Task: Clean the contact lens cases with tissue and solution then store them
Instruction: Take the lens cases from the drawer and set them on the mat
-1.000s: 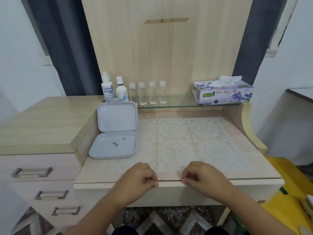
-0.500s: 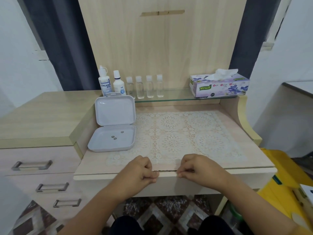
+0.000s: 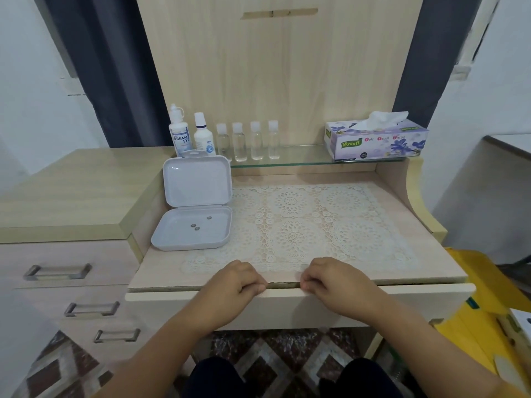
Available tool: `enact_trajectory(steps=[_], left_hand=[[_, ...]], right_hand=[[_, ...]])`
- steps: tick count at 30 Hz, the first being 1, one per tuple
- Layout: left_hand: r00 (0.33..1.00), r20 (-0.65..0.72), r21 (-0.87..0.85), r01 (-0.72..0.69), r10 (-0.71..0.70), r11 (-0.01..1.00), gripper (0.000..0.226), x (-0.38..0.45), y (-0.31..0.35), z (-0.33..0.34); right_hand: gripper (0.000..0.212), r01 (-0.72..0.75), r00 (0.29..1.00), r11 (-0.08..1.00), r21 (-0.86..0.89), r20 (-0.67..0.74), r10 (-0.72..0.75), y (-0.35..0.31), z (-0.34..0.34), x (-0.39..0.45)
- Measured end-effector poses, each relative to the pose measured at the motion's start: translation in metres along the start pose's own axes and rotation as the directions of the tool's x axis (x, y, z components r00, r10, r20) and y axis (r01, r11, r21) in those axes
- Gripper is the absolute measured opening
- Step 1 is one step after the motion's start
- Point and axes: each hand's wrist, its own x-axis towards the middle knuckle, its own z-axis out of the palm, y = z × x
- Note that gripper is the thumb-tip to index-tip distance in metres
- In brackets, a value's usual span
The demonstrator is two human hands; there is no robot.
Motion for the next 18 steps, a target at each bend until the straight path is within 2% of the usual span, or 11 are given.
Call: enact_trajectory(steps=[4, 12, 18], left_hand=[[0.999, 0.002, 0.069, 0.032, -0.032, 0.997, 0.018, -0.003, -0.001, -0.002], [0.989, -0.002, 0.052, 0.146, -0.146, 0.988, 0.018, -0.007, 0.01, -0.007], [0.97, 0.043, -0.02, 0.24, -0.239, 0.971, 0.017, -0.013, 0.019, -0.013]], right_hand=[[0.016, -0.009, 1.0, 1.0, -0.009, -0.008, 0.009, -0.004, 0.001, -0.005], [0.02, -0.012, 0.999, 1.0, -0.026, -0.049, 0.011, -0.01, 0.004, -0.014], [0.017, -0.059, 0.998, 0.998, 0.022, 0.039, 0.058, -0.016, -0.002, -0.017]])
